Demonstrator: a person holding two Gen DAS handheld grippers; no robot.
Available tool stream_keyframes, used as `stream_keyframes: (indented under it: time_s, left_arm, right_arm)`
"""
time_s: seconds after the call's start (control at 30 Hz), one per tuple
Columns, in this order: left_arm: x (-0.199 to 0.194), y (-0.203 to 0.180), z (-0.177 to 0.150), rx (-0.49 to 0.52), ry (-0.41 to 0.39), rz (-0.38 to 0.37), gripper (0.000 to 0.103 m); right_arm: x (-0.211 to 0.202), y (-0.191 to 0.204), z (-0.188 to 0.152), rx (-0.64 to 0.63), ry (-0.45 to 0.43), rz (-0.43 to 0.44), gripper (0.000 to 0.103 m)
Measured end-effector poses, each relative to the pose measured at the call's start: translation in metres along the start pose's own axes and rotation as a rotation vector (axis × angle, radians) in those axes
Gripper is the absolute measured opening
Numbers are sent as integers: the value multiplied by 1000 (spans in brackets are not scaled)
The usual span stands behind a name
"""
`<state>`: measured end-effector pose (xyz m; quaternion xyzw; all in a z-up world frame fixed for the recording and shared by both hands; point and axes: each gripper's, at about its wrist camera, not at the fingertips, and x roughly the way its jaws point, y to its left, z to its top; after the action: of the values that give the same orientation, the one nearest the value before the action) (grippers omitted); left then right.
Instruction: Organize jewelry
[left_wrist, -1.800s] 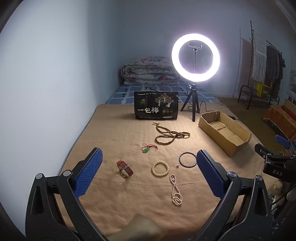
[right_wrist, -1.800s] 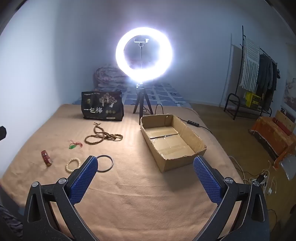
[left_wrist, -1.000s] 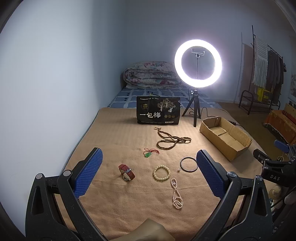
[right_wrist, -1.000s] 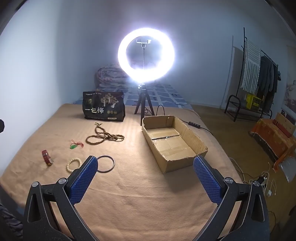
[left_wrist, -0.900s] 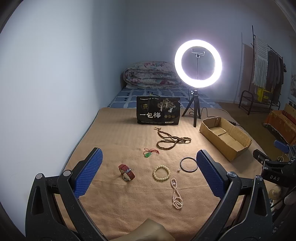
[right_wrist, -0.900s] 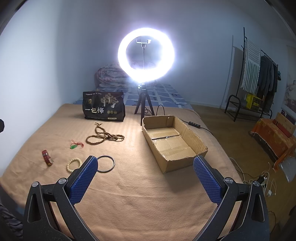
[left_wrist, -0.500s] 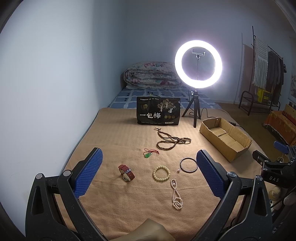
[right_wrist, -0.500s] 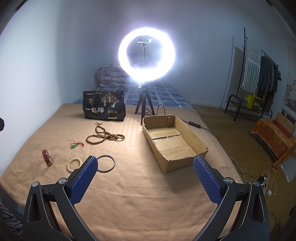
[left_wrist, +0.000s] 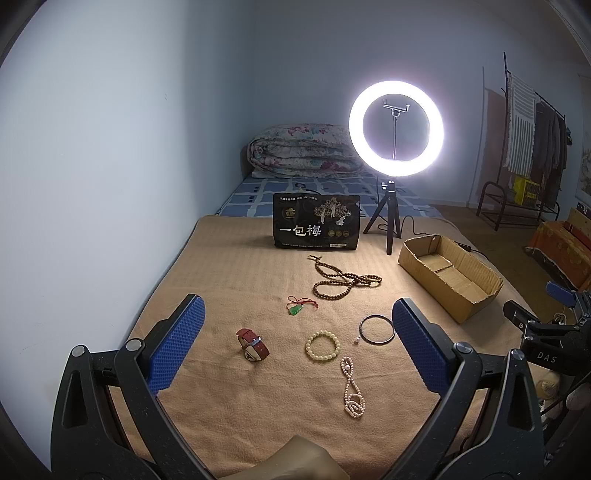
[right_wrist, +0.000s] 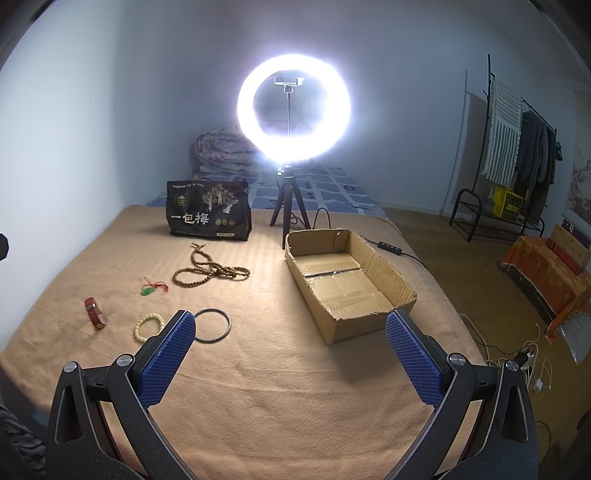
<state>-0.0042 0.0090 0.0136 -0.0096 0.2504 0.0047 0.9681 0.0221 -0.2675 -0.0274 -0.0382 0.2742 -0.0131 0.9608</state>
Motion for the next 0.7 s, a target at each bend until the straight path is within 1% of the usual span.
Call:
stream_keyframes:
  time_s: [0.37, 0.7]
  left_arm:
    - [0, 0, -2, 0, 0, 0, 103]
    - [8, 2, -1, 1, 17, 10, 103]
  right_arm:
    - [1, 1, 0, 0, 3, 2, 102]
    - [7, 4, -1, 1, 17, 15, 102]
